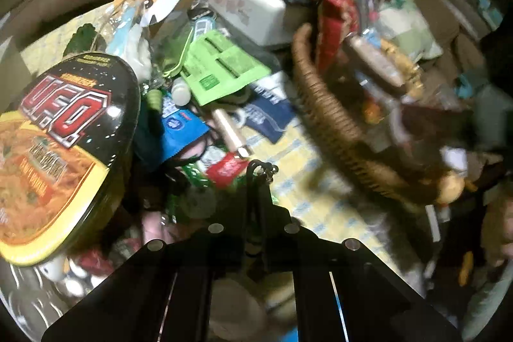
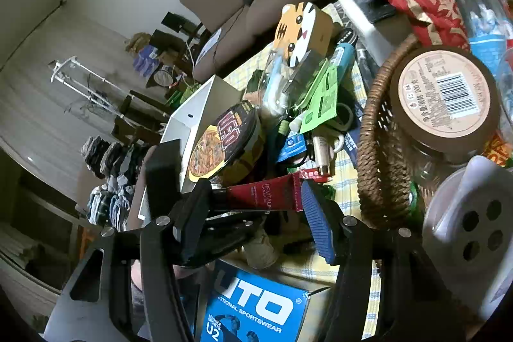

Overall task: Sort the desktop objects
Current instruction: 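Carry the red tube and black cord to the white box with the right gripper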

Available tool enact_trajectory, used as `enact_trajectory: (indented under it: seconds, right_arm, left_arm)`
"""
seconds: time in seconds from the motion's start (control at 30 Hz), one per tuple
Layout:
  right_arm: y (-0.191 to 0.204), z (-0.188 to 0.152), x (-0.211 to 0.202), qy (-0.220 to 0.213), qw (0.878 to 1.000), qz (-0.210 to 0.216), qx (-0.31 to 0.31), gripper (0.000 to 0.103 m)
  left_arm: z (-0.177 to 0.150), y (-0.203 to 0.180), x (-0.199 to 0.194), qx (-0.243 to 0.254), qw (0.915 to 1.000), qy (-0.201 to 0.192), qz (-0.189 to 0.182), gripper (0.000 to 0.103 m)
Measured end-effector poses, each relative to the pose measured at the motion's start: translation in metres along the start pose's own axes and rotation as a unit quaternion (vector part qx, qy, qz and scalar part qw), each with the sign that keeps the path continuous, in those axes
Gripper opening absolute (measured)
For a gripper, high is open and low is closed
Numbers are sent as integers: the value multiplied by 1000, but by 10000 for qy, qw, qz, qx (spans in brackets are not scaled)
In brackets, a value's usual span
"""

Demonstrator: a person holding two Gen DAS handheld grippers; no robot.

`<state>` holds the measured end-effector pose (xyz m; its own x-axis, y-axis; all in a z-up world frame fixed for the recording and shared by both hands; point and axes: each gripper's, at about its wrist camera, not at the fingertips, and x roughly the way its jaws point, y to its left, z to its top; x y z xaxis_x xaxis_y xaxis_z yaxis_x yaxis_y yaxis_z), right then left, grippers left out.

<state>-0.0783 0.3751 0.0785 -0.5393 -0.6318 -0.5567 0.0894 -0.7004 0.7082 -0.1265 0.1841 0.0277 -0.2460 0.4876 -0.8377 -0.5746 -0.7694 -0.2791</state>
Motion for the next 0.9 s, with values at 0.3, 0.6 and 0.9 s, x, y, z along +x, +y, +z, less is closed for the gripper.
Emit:
enact_trajectory:
  seconds: [0.3, 0.6, 0.9]
  right_arm:
    - [24, -3, 7, 96, 9992, 356, -126, 55]
    - [112, -23, 39, 390, 9948, 527, -784, 55]
    - [267, -35, 186, 1593, 9694, 190, -1860, 55]
  left_arm:
    - [20, 21, -93, -503, 9942, -798, -511, 6]
    - [-31, 121, -218, -1149, 9855, -1252, 12, 6]
    - [-106, 289, -241, -2512, 9572, -1198, 801, 6]
